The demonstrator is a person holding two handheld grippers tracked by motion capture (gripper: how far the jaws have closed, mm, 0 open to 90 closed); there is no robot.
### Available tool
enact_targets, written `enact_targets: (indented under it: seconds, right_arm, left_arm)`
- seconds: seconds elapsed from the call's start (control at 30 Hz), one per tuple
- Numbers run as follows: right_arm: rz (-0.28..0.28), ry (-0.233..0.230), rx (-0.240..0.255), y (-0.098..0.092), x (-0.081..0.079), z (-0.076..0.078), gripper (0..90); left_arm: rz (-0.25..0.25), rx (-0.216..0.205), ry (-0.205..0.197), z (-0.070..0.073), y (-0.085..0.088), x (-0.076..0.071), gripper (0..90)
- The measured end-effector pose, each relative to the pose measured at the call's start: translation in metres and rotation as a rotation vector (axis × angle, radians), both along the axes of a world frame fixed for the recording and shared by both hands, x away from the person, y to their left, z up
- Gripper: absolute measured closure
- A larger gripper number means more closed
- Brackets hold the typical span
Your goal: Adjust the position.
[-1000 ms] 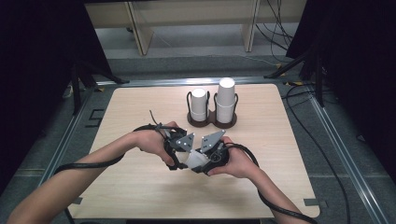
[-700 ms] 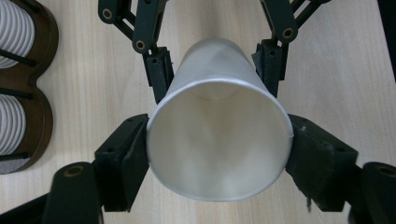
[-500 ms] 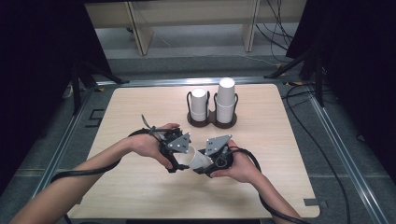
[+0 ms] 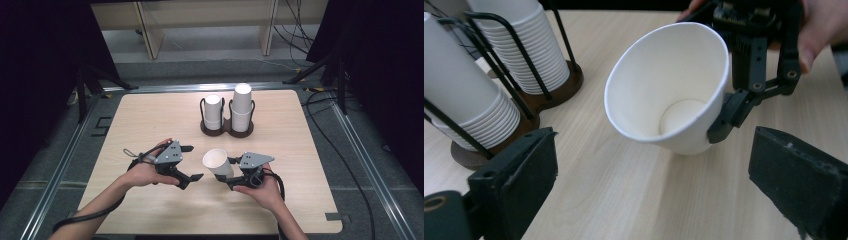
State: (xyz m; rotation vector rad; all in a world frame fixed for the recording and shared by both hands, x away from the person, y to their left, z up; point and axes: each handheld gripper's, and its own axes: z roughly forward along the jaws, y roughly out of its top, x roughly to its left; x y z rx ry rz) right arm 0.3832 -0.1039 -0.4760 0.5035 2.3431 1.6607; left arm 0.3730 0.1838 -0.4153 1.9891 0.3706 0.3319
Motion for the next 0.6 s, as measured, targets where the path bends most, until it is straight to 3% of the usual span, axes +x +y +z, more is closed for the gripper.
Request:
enact_targets:
  seconds: [0.03, 0.07, 0.1, 0.23, 0.27, 0.3, 0.33, 0.43, 0.47, 0.53, 0.57, 0.6]
  right_arm:
    - [-0.010, 0.017, 0.031, -0.001, 0.000, 0.000, 32.5]
    - [-0.024, -0.005, 0.042, -0.002, 0.001, 0.000, 32.5]
    - [-0.042, 0.016, 0.069, -0.002, 0.000, 0.000, 32.5]
    - [-0.065, 0.021, 0.119, -0.004, 0.003, -0.001, 32.5]
    - [-0.096, 0.025, 0.139, -0.005, 0.003, -0.001, 32.5]
    - [-0.080, -0.007, 0.138, -0.006, 0.007, -0.001, 32.5]
    - [-0.099, 0.054, 0.141, -0.006, 0.004, 0.000, 32.4]
    - [-0.093, 0.051, 0.153, -0.004, 0.001, 0.000, 32.4]
    - [-0.092, 0.014, 0.152, -0.004, 0.002, 0.000, 32.4]
    - [-0.103, 0.026, 0.164, -0.002, -0.001, -0.001, 32.4]
    - [-0.108, 0.025, 0.142, -0.002, -0.002, -0.001, 32.5]
    - [-0.108, 0.004, 0.158, 0.000, -0.002, 0.000, 32.4]
  left_arm:
    - [0.018, -0.034, 0.009, -0.002, 0.002, -0.002, 5.5]
    - [0.040, -0.083, 0.028, -0.005, 0.006, -0.004, 5.6]
    - [0.060, -0.111, 0.038, -0.008, 0.009, -0.007, 5.7]
    - [0.117, -0.183, 0.055, -0.020, 0.019, -0.011, 6.6]
    - [0.133, -0.196, 0.060, -0.021, 0.020, -0.012, 6.8]
    - [0.163, -0.218, 0.115, -0.024, 0.021, -0.017, 7.3]
    - [0.170, -0.218, 0.109, -0.025, 0.022, -0.017, 7.4]
    - [0.186, -0.202, 0.064, -0.030, 0.026, -0.019, 7.9]
    - [0.195, -0.221, 0.062, -0.033, 0.026, -0.019, 8.0]
    - [0.211, -0.232, 0.074, -0.036, 0.028, -0.020, 8.1]
    - [0.227, -0.248, 0.079, -0.039, 0.029, -0.021, 8.1]
    - [0.235, -0.259, 0.081, -0.041, 0.029, -0.021, 8.3]
